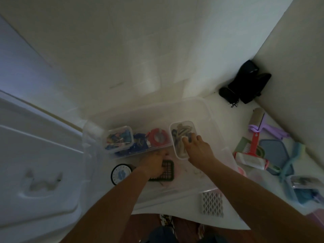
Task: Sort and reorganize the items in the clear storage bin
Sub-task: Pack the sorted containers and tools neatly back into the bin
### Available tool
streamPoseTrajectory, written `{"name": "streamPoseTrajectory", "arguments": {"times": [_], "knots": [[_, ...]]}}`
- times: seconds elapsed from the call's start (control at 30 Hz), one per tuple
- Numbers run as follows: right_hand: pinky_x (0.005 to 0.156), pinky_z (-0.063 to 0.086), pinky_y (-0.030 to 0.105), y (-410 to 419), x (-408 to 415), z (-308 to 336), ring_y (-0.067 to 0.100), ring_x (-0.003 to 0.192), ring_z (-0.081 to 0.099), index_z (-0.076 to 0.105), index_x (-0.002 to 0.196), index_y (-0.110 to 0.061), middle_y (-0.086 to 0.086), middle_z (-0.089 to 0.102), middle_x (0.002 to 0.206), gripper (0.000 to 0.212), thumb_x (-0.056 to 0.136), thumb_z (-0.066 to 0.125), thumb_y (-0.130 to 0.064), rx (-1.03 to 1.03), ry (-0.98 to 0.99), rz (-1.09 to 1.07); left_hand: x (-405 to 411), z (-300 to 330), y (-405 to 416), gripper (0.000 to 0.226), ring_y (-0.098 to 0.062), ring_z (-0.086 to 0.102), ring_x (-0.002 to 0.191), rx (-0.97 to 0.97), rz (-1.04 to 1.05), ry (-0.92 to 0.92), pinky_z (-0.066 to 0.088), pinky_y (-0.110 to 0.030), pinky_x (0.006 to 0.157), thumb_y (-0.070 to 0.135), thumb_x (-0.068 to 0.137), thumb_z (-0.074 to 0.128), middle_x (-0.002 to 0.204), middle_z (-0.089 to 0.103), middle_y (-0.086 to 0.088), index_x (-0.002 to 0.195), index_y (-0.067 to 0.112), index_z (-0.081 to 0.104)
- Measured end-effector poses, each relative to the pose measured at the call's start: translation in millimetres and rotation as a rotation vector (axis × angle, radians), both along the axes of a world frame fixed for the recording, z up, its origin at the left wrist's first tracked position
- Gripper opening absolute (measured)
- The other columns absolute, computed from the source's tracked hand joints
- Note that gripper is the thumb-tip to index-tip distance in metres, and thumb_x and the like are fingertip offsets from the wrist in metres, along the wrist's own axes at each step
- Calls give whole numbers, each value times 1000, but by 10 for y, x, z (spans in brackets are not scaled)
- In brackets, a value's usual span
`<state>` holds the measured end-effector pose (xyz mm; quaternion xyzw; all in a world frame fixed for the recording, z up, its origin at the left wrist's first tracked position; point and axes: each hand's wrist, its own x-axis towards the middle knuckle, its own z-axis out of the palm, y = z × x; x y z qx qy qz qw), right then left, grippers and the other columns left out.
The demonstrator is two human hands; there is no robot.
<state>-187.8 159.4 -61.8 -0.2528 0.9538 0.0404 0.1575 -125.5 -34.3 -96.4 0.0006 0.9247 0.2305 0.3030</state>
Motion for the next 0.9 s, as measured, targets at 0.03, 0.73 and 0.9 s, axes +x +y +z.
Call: {"name": "streamPoseTrajectory", "arguments": {"times": [0.03,0.73,0.9], "knots": [[76,55,37,-8,1,6,30,109,49,36,133,-17,14,41,129,63,80,71,-17,-4,2,-3,1,-12,-23,64,-25,58,117,4,15,-13,52,-45,95,29,80,67,133,57,-3,135,39,36],[83,59,47,-14,204,403,26,98,67,55,111,-20,8,66,110,34,85,73,-33,-1058,-768,-989,-134,567,97,56,-17,69,95,730,799,96,59,-24,69,28,82,80,118,63,-8,123,17,44],[90,54,45,-50,4,343,28,104,64,48,127,-14,8,64,115,54,86,66,-43,-835,-343,-955,-534,569,556,40,-21,70,84,733,1031,26,57,-26,67,32,91,70,104,72,-11,118,4,63]]}}
